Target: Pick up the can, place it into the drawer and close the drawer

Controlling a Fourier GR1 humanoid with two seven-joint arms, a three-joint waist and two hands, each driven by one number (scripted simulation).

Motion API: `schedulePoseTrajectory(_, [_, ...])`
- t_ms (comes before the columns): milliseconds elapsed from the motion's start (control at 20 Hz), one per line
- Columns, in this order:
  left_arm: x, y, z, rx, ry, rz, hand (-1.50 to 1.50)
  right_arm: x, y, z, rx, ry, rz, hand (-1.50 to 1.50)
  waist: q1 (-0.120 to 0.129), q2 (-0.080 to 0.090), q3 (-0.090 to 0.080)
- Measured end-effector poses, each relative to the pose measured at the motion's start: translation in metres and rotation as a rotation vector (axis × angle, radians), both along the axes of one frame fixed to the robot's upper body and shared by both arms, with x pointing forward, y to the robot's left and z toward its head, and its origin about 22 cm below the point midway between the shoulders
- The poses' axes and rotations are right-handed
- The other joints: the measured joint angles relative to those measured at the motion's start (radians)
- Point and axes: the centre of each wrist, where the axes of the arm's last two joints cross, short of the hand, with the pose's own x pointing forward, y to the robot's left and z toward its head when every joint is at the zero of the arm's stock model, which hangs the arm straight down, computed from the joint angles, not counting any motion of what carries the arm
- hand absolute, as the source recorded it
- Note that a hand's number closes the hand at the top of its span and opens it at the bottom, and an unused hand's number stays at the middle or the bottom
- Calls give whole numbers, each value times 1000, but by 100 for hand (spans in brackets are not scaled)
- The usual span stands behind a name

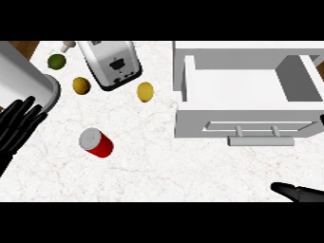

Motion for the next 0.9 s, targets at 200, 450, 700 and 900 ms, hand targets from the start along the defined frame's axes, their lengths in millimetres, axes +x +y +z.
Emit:
schedulePoseTrajectory(200, [-12, 14, 4, 6, 19, -6, -150, -20, -16, -2, -2, 12, -7, -150, 0, -1, 0])
schedulePoseTrajectory(450, [-24, 26, 16, 1, 29, 0, -150, -33, -32, -4, 0, 19, -9, -150, 1, 0, 1])
schedulePoseTrajectory(700, [-26, 40, 22, -68, 83, 22, -150, -43, -42, -1, 3, 14, -4, -150, 0, 0, 1])
schedulePoseTrajectory(900, [-18, 43, 22, -133, 139, 25, -150, -50, -53, -3, 6, 16, 2, -150, -2, 0, 0])
